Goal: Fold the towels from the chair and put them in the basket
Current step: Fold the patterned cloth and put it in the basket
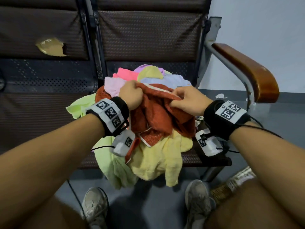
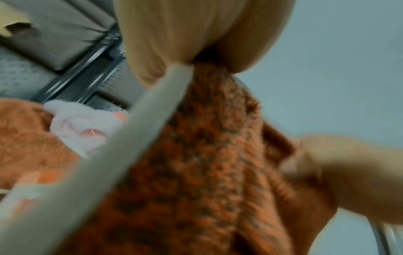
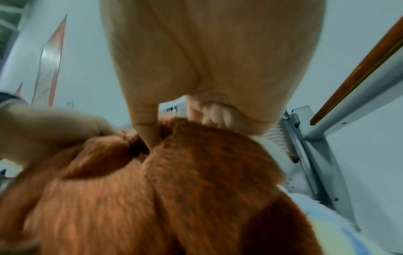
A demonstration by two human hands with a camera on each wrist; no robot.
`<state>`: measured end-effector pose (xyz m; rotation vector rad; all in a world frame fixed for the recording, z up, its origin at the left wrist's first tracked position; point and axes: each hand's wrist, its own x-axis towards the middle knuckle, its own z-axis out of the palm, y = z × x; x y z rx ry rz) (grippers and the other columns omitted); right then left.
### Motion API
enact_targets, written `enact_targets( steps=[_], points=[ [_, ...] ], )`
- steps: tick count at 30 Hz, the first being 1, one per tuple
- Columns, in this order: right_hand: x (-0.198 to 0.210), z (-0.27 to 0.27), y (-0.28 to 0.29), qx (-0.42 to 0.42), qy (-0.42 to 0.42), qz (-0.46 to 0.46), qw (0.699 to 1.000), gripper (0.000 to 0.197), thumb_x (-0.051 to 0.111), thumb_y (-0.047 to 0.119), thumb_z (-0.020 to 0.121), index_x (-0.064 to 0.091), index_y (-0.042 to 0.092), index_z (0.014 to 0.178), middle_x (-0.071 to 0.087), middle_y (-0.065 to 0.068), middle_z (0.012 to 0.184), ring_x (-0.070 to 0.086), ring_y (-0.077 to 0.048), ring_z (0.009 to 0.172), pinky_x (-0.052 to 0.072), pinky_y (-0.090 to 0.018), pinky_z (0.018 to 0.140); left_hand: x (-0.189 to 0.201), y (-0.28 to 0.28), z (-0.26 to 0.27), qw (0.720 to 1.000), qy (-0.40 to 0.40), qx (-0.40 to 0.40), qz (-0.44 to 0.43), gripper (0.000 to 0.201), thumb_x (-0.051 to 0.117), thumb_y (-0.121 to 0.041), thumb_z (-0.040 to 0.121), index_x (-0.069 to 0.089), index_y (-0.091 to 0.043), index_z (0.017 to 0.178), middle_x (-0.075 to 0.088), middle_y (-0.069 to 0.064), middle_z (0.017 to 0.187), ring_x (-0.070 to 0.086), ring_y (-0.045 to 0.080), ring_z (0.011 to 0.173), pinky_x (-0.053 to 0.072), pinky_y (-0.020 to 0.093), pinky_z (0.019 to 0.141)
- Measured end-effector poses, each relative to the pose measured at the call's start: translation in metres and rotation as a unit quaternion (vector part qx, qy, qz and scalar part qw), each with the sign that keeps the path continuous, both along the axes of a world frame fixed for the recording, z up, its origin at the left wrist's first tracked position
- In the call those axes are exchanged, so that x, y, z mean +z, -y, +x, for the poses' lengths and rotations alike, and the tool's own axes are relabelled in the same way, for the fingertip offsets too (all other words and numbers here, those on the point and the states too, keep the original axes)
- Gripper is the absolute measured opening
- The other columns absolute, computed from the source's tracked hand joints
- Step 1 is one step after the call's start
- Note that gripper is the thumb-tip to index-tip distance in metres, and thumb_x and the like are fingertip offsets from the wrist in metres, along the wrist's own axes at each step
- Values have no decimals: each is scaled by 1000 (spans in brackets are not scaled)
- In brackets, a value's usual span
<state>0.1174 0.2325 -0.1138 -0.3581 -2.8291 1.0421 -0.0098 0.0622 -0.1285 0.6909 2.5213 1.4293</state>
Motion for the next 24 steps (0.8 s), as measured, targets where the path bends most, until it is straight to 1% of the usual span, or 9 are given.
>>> enact_targets(
  steps=[2,5,8,11,14,16,18,21,24],
  points=[
    [-6,4,-8,-20,76,55,995,27,70,29,87,68,2,83,63,-4,72,57,-18,72,48,-33,73,8,4,-8,983,102,68,135,47,33,8,85,68,-4,114,67,23,117,63,36,113,50,43,101],
    [-9,6,-12,-54,82,85,992,43,61,42,94,63,0,84,62,-12,74,57,-26,76,44,-34,71,10,7,-19,962,144,103,208,41,43,12,78,73,-5,101,72,20,104,68,35,101,55,49,93],
    [1,5,-4,-78,-92,-1,993,15,57,34,96,46,24,97,58,-15,73,52,-25,68,47,-41,71,4,5,-15,972,167,89,141,24,79,0,68,63,-11,82,71,13,83,70,30,77,61,48,77],
    [18,5,9,5,-177,-32,984,14,50,28,94,47,39,104,65,-5,82,63,-31,69,54,-53,72,-5,2,-15,990,94,96,31,26,84,-24,70,59,-16,65,70,9,75,68,28,76,59,38,77],
    [22,7,22,106,-71,32,991,33,46,14,86,72,33,89,72,11,84,64,-5,70,51,-24,71,2,2,-15,979,118,135,96,25,66,-29,82,65,-9,67,68,16,79,67,38,83,55,37,79],
    [13,8,32,125,14,48,991,33,49,11,86,78,28,84,70,17,67,59,-3,58,44,-18,59,11,0,-7,951,210,125,191,27,61,-21,84,72,-9,63,70,10,71,66,31,73,53,39,79],
    [3,8,43,91,39,61,993,20,60,32,89,79,26,86,62,24,56,57,3,56,40,-19,57,22,-3,7,917,291,73,264,33,62,-12,82,73,-13,52,70,7,66,67,27,71,55,44,80],
    [-10,-1,54,-6,29,67,997,63,61,74,74,68,12,68,58,7,53,55,-9,54,40,-31,54,37,-6,30,885,349,-18,308,17,63,-7,77,77,1,83,72,20,90,71,34,84,61,45,76],
    [-16,-12,57,-51,3,98,994,55,60,65,78,52,15,57,54,0,56,60,-23,63,34,-30,54,43,-8,35,878,360,-21,314,20,58,-9,86,70,3,96,68,22,94,68,32,80,60,40,69]
  ],
)
